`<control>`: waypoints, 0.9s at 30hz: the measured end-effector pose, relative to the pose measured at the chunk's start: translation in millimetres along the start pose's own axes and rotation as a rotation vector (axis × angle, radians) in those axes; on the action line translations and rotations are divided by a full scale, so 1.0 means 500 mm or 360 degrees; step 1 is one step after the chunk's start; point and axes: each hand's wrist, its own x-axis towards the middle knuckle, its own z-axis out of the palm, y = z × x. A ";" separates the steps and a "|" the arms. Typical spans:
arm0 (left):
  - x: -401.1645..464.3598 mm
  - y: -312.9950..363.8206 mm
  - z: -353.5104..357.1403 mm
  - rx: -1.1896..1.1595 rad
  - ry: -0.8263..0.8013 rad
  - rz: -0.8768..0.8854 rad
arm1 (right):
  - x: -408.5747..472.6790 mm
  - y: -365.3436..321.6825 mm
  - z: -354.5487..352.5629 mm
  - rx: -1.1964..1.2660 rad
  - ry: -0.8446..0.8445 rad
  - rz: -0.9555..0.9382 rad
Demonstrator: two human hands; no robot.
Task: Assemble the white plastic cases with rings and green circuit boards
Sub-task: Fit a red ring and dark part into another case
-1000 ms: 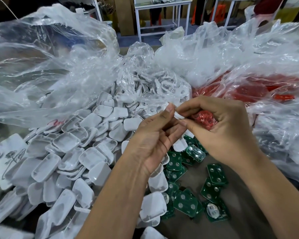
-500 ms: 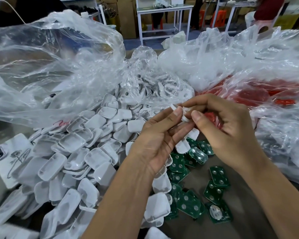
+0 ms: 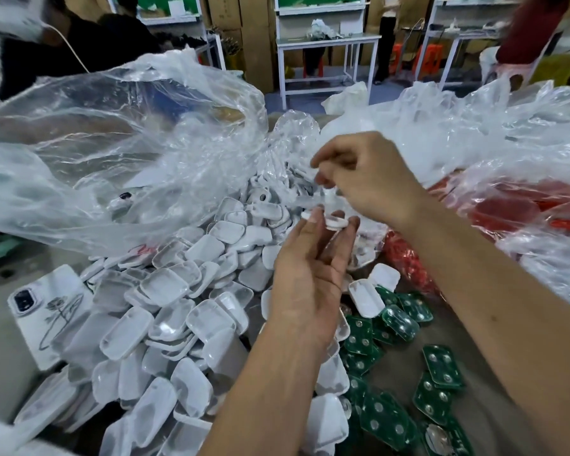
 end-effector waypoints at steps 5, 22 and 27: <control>0.012 -0.016 -0.009 0.0097 0.0167 0.0255 | 0.062 0.016 0.053 -0.0831 -0.0758 -0.0329; -0.003 0.000 0.009 -0.0145 0.0142 0.0081 | -0.119 0.065 -0.007 -0.0204 0.0304 -0.0005; -0.021 0.002 0.020 -0.0152 -0.0113 -0.0021 | -0.134 0.053 -0.003 0.0076 0.0422 0.0088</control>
